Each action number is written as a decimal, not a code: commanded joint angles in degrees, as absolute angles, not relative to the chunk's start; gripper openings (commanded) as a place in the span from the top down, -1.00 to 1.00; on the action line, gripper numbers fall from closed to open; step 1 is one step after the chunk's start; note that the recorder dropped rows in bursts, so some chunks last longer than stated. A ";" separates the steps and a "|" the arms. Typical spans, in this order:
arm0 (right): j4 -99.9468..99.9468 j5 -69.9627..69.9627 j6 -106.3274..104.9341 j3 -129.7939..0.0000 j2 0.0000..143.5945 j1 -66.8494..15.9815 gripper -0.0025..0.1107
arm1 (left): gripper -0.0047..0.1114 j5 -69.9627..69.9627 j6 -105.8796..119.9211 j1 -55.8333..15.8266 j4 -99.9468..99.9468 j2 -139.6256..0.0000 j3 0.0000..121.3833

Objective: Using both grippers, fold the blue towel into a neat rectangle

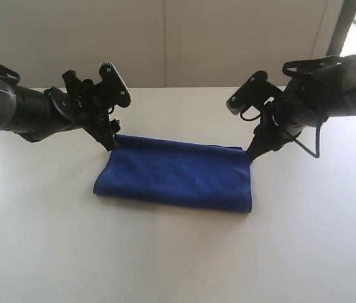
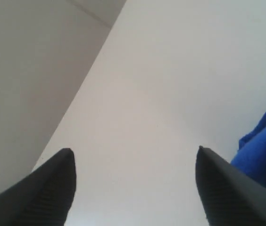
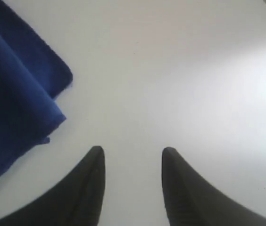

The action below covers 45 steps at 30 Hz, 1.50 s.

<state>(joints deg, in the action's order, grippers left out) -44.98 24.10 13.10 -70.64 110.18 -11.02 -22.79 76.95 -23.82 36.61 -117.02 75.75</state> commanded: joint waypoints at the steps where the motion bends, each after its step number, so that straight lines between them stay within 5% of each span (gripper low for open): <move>1: -41.68 24.39 15.66 -70.93 105.01 -10.78 0.31 | -0.04 -18.88 74.95 -24.72 43.56 -113.43 75.50; 5: -33.75 24.44 13.78 -70.93 100.57 -10.78 0.67 | 0.92 3.06 74.95 -24.51 44.16 -108.73 76.47; 7: -22.26 26.26 5.41 -70.96 99.42 -10.78 0.95 | 0.92 16.98 72.93 -23.94 44.05 -107.81 78.56; 14: 21.87 40.79 -37.35 -73.47 105.56 -10.78 0.96 | 0.92 32.91 48.57 -22.51 19.56 -114.88 87.33; 34: 8.80 31.44 -28.69 -74.48 119.49 -10.78 0.96 | 0.92 38.32 46.02 -22.51 17.78 -120.59 88.65; 45: 7.96 30.63 -28.18 -76.72 112.85 -10.78 0.96 | 0.92 36.72 46.02 -22.51 18.78 -117.24 91.22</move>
